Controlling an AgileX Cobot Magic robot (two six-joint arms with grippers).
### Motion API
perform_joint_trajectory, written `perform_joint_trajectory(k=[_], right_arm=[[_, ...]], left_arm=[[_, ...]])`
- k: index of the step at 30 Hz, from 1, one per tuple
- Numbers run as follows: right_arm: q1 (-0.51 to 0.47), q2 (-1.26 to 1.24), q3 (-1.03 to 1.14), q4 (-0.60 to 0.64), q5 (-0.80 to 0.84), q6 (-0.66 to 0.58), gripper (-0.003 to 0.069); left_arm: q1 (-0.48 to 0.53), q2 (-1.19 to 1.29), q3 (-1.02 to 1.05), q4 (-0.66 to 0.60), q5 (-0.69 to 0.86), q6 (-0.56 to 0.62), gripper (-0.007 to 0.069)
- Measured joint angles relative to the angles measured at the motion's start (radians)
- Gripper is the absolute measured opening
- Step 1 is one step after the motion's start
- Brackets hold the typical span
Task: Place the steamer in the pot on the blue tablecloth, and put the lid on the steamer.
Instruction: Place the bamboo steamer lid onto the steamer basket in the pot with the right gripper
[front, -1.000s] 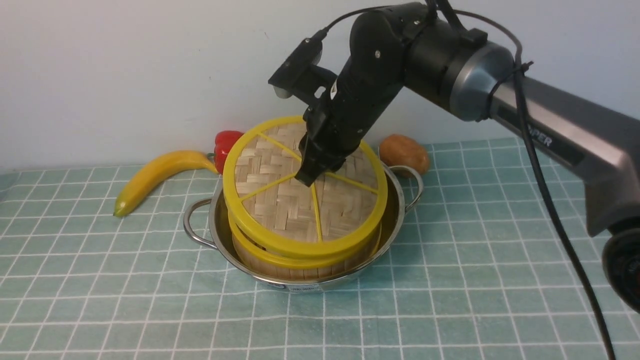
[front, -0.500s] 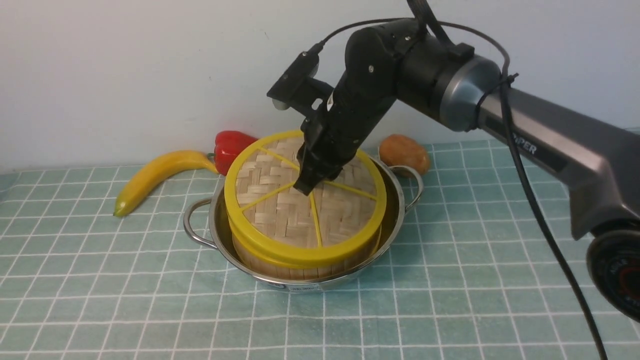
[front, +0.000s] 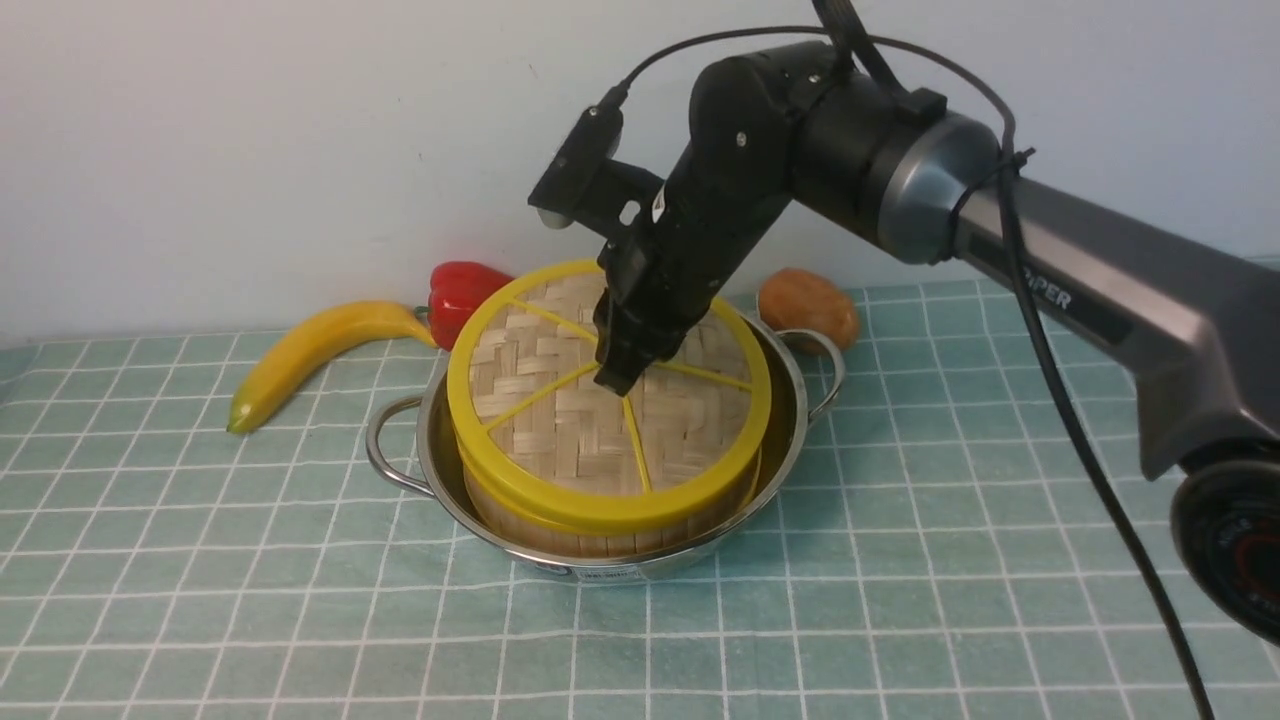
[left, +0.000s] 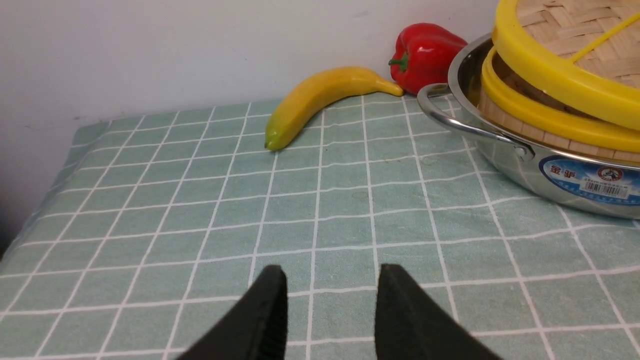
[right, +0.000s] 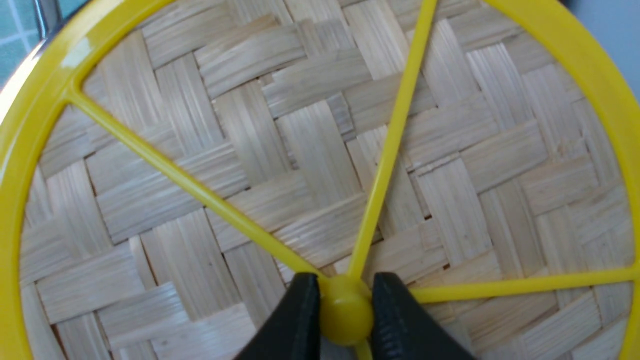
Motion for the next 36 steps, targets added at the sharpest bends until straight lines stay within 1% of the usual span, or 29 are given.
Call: perform_joint_trajectory(k=[8, 15, 20, 27, 29, 31, 36], right_arm=[[0.0, 0.0, 0.0, -0.004, 0.0, 0.003, 0.0146], [0.0, 0.0, 0.0, -0.011, -0.039, -0.018, 0.0146], [0.0, 0.001, 0.0, -0.012, -0.073, -0.057, 0.0146], [0.0, 0.002, 0.0, -0.002, -0.1, -0.068, 0.015], [0.0, 0.002, 0.0, 0.008, -0.109, -0.068, 0.0169], [0.0, 0.002, 0.0, 0.017, -0.135, -0.068, 0.0204], [0.0, 0.002, 0.0, 0.025, -0.164, -0.068, 0.0313]], left_arm=[[0.0, 0.0, 0.0, 0.0, 0.0, 0.0, 0.0243], [0.0, 0.0, 0.0, 0.0, 0.0, 0.0, 0.0243], [0.0, 0.0, 0.0, 0.0, 0.0, 0.0, 0.0243], [0.0, 0.0, 0.0, 0.0, 0.0, 0.0, 0.0243], [0.0, 0.0, 0.0, 0.0, 0.0, 0.0, 0.0243], [0.0, 0.0, 0.0, 0.0, 0.0, 0.0, 0.0243], [0.0, 0.0, 0.0, 0.0, 0.0, 0.0, 0.0243]])
